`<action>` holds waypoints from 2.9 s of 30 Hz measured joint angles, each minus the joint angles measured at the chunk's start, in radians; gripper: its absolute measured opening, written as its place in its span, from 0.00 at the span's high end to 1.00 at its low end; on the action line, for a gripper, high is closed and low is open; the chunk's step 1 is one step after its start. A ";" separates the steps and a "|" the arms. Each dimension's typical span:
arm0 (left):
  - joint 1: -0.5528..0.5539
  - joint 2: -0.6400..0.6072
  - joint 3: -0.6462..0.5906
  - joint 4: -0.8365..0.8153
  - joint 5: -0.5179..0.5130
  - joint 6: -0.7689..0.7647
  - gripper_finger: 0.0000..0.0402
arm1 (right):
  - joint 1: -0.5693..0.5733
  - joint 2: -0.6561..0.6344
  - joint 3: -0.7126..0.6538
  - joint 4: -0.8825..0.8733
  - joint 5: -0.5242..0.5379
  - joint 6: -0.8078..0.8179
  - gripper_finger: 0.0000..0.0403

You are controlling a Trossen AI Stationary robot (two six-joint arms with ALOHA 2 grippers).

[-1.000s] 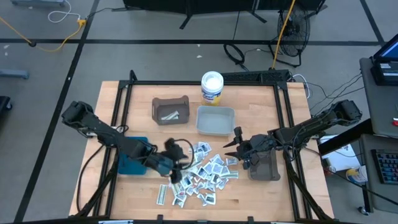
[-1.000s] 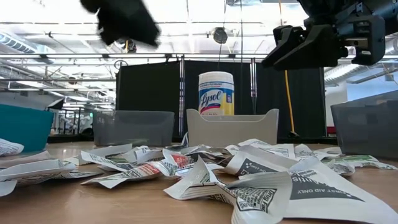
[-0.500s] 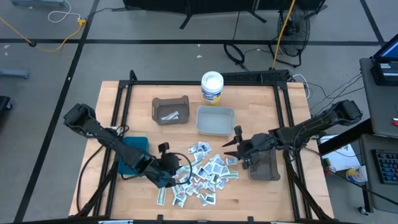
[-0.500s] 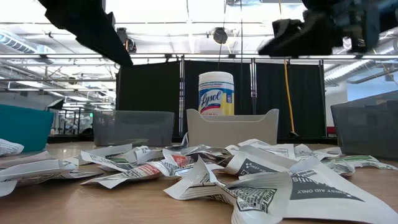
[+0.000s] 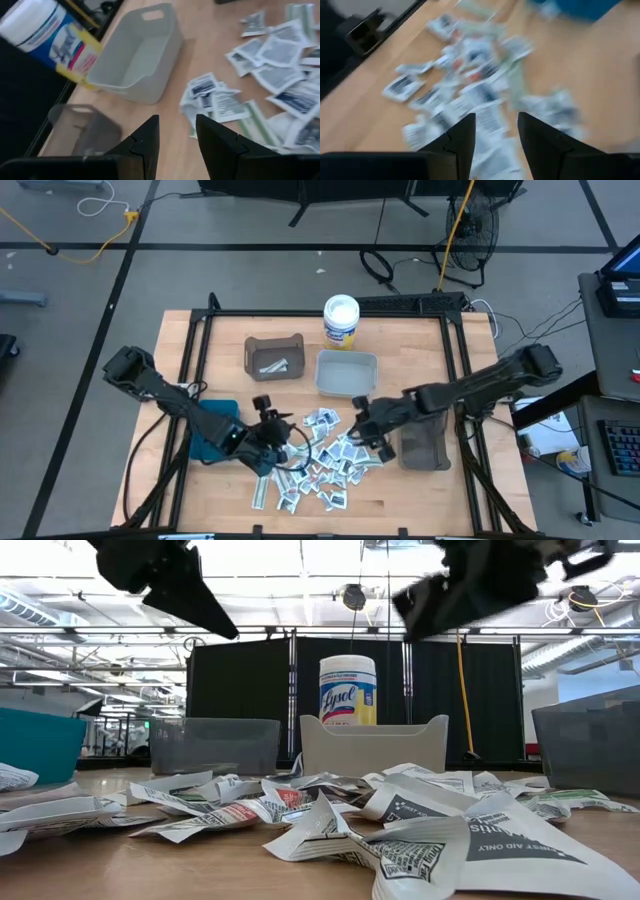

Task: Pick & Place First Aid Supplies
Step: Put the blue alcohol pad into the bottom black bin

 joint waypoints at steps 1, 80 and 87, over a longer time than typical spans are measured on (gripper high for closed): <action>0.004 0.000 0.000 -0.016 0.000 -0.021 0.67 | 0.001 0.021 0.000 0.003 -0.036 0.011 0.65; -0.020 -0.123 -0.153 -0.053 -0.183 -0.176 0.67 | -0.007 0.312 0.094 -0.150 0.029 0.353 0.65; -0.020 -0.123 -0.153 -0.051 -0.183 -0.176 0.67 | -0.007 0.312 0.077 -0.145 0.029 0.364 0.65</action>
